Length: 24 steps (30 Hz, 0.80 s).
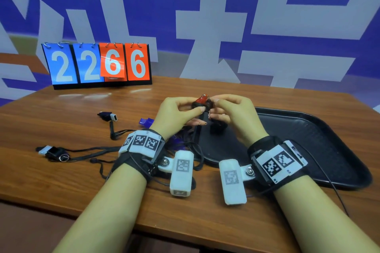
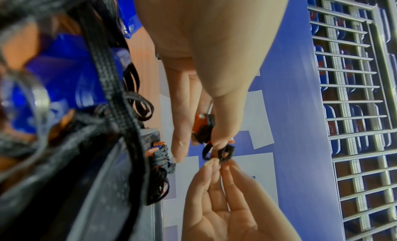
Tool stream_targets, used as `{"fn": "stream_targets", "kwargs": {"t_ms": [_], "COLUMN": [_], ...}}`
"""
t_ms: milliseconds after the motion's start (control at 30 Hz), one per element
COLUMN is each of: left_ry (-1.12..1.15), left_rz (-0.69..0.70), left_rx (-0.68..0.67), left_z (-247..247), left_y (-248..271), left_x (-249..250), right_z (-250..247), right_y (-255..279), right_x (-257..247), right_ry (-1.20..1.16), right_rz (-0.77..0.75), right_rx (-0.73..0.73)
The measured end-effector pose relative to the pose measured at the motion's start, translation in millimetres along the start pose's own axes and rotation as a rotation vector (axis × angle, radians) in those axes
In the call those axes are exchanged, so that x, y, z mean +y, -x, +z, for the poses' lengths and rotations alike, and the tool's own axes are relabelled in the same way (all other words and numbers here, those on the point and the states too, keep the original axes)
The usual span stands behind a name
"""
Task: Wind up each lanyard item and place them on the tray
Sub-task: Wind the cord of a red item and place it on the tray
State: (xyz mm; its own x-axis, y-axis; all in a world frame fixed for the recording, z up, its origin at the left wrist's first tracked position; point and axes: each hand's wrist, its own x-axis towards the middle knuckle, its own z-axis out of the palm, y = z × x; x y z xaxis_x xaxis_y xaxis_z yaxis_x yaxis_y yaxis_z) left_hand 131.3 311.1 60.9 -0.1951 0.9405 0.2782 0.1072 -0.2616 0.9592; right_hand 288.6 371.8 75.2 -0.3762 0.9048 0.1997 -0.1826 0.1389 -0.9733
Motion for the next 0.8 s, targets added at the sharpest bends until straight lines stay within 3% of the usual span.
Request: {"fn": "stream_targets", "kwargs": {"t_ms": [800], "left_ry": [-0.038], "left_rz": [0.001], "left_rx": [-0.007], "left_z": [1.1], "left_y": [-0.3], "left_x": [-1.3], "right_z": [-3.9], "right_y": [0.3], "right_x": [0.7], "right_ry": [0.259], "right_rz": [-0.124], "right_rx": [0.020]}}
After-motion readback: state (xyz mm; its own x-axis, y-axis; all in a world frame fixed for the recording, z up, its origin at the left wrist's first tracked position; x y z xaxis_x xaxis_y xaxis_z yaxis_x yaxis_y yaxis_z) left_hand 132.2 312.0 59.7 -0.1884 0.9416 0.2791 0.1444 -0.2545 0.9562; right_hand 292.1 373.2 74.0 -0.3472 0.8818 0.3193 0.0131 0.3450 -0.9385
